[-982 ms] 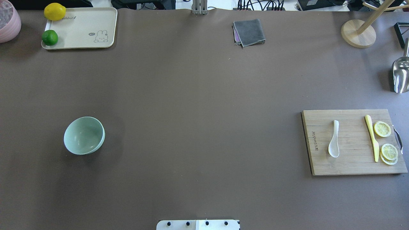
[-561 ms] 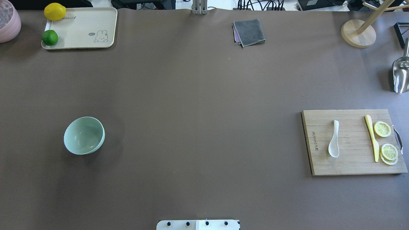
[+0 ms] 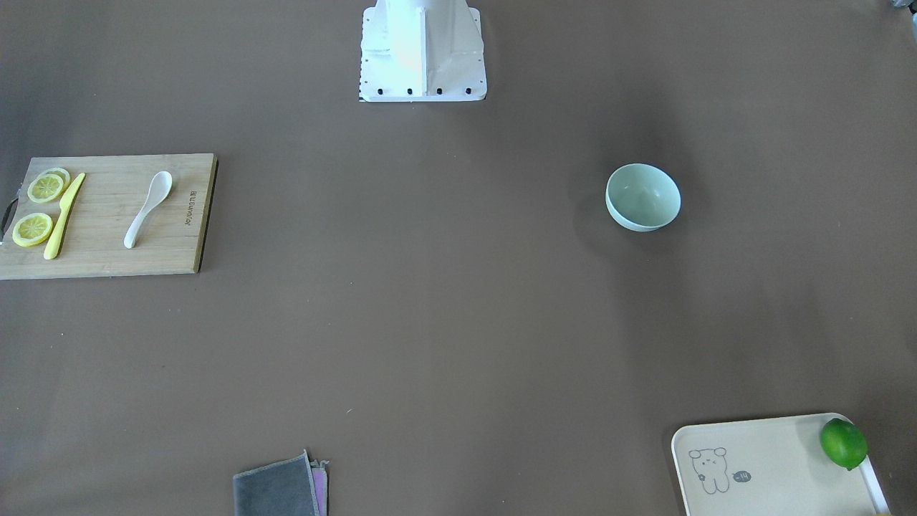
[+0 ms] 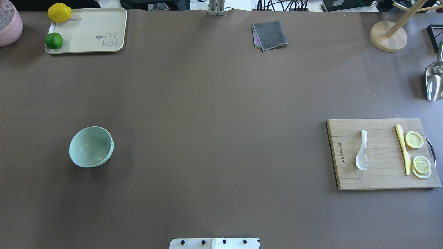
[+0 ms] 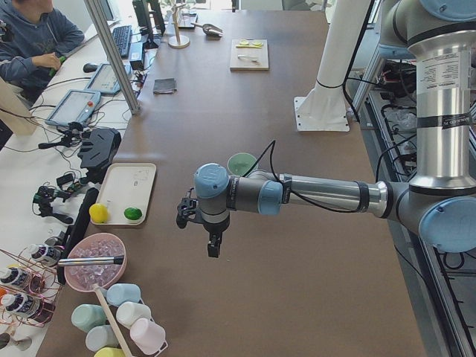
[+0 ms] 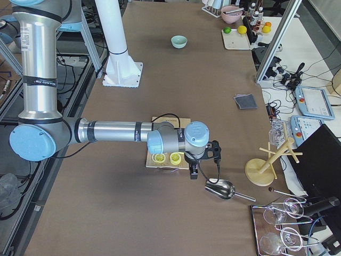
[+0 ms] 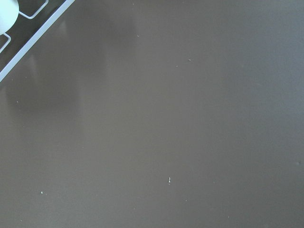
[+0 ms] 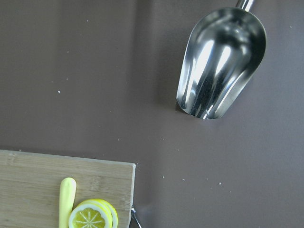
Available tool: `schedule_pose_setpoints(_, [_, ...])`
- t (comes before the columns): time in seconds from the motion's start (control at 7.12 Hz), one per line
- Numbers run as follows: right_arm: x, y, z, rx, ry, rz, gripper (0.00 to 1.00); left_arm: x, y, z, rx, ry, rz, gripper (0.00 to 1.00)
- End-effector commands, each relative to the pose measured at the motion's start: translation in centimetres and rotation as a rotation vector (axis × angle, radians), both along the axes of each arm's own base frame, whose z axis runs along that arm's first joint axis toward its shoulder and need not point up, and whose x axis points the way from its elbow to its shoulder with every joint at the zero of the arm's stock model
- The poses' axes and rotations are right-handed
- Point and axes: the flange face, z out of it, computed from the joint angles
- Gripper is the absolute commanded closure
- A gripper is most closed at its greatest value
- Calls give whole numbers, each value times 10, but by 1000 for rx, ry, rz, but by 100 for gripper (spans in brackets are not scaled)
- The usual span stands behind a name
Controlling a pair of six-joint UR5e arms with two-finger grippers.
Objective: Place spoon in bowl
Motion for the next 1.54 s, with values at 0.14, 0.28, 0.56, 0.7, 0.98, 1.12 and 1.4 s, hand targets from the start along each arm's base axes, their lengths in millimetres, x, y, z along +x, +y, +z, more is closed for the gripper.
schedule_pose_setpoints(0.14, [-7,8,1,-29,7,-36,0,5,0,-2,7,-9,9,2])
schedule_pose_setpoints(0.28, [-11,7,-14,3,4,-44,0,5,-2,-11,22,-13,6,2])
schedule_pose_setpoints(0.56, [-13,1,-27,34,1,-47,0,5,0,-16,33,-7,6,2])
schedule_pose_setpoints(0.7, [-14,4,-24,30,0,-49,0,6,0,-17,35,1,8,2])
schedule_pose_setpoints(0.98, [-16,3,-28,55,10,-65,0,5,-2,-13,28,-4,5,2])
schedule_pose_setpoints(1.12, [-22,-2,-35,60,1,-68,0,6,-7,-22,66,2,6,2])
schedule_pose_setpoints(1.4, [-22,-3,-40,71,5,-67,0,7,-18,-36,153,8,6,2])
